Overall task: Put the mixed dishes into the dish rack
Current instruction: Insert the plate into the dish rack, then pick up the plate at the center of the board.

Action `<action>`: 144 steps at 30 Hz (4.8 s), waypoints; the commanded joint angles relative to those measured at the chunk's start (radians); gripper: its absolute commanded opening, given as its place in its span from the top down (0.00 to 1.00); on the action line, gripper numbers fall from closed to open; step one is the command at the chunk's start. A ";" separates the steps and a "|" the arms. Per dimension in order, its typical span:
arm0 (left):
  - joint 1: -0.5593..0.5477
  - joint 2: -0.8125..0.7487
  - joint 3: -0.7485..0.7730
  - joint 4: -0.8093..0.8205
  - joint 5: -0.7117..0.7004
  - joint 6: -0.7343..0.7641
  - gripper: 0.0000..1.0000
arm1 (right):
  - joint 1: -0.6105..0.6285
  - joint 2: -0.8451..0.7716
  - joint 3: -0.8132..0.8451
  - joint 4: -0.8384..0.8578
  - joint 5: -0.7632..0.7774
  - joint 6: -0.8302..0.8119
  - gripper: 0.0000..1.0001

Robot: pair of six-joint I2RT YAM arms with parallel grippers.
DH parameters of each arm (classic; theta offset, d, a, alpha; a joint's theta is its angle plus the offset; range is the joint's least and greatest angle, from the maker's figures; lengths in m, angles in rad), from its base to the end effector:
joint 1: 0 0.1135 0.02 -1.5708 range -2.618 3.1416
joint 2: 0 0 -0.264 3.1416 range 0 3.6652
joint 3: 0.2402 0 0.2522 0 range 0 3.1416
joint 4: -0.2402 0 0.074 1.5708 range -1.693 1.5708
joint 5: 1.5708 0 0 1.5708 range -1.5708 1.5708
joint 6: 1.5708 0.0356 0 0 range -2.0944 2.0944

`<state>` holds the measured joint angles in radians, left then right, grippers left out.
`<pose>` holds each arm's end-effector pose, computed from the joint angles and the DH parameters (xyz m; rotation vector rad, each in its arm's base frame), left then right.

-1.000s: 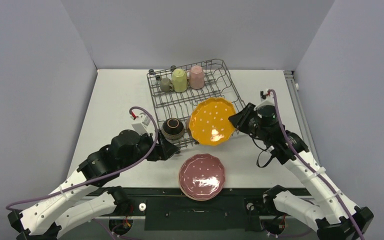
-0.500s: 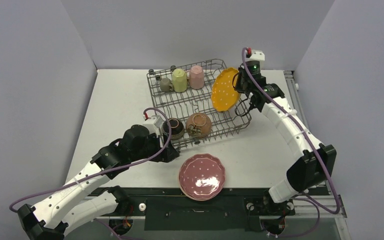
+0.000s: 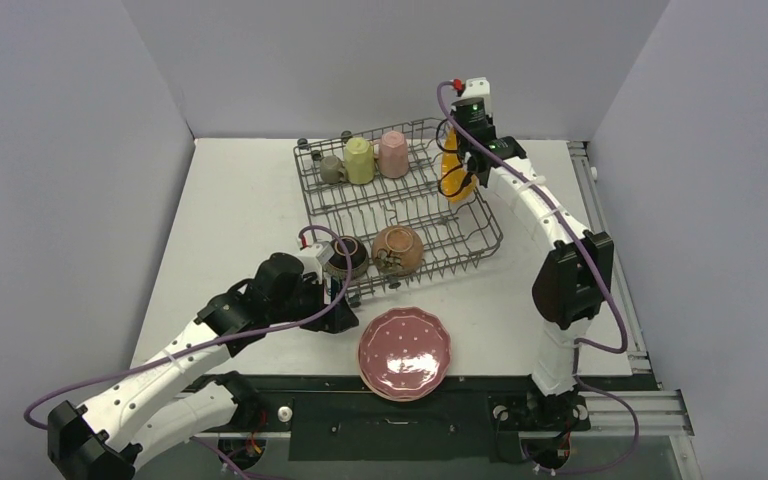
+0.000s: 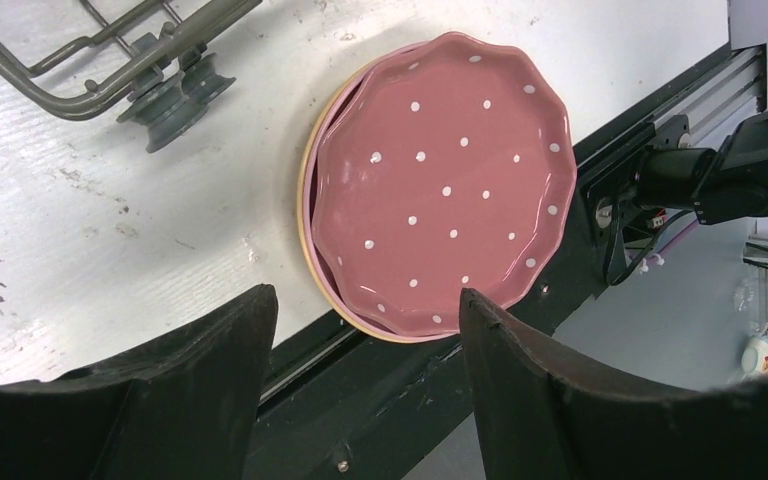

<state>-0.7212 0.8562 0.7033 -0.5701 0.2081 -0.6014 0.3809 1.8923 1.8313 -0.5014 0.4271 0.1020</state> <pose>0.1302 -0.1243 0.2629 0.2619 2.4384 -0.8808 0.4154 0.1505 0.3522 -0.0424 2.0811 -0.1625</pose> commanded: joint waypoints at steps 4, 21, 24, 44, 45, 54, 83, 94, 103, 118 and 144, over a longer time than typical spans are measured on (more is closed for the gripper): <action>0.025 -0.008 -0.002 0.077 0.067 0.031 0.37 | 0.038 0.055 0.158 0.151 0.124 -0.134 1.00; 0.043 -0.028 -0.011 0.073 0.091 0.034 0.37 | 0.097 0.119 0.072 0.211 0.154 -0.214 1.00; 0.043 -0.032 -0.013 0.073 0.090 0.032 0.37 | 0.101 0.109 -0.001 0.254 0.144 -0.216 1.00; 0.054 -0.005 -0.030 0.097 0.088 0.005 0.37 | 0.145 0.033 -0.295 0.425 0.187 -0.105 0.75; 0.054 -0.001 -0.032 0.102 0.086 -0.006 0.36 | 0.145 0.024 -0.307 0.428 0.197 -0.104 0.70; 0.051 0.025 -0.091 0.168 0.082 -0.077 0.34 | 0.157 -0.171 -0.356 0.375 0.230 -0.033 0.31; -0.278 0.244 -0.195 0.349 -0.192 -0.330 0.57 | 0.474 -0.955 -1.191 -0.029 -0.284 0.648 0.53; -0.290 0.276 -0.199 0.366 -0.194 -0.331 0.71 | 0.477 -0.898 -1.291 0.057 -0.408 0.688 0.64; -0.291 0.275 -0.215 0.380 -0.192 -0.327 0.74 | 0.509 -0.913 -1.312 0.047 -0.416 0.703 0.92; -0.290 0.258 -0.222 0.377 -0.199 -0.318 0.74 | 0.685 -0.959 -1.060 -0.233 -0.031 0.703 1.00; -0.288 0.244 -0.182 0.316 -0.200 -0.273 0.60 | 0.766 -0.832 -0.992 -0.292 -0.063 0.703 0.97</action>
<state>-1.0073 1.1194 0.4889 -0.2287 0.0139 -0.8997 1.1160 1.0348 0.7967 -0.8642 0.3485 0.7860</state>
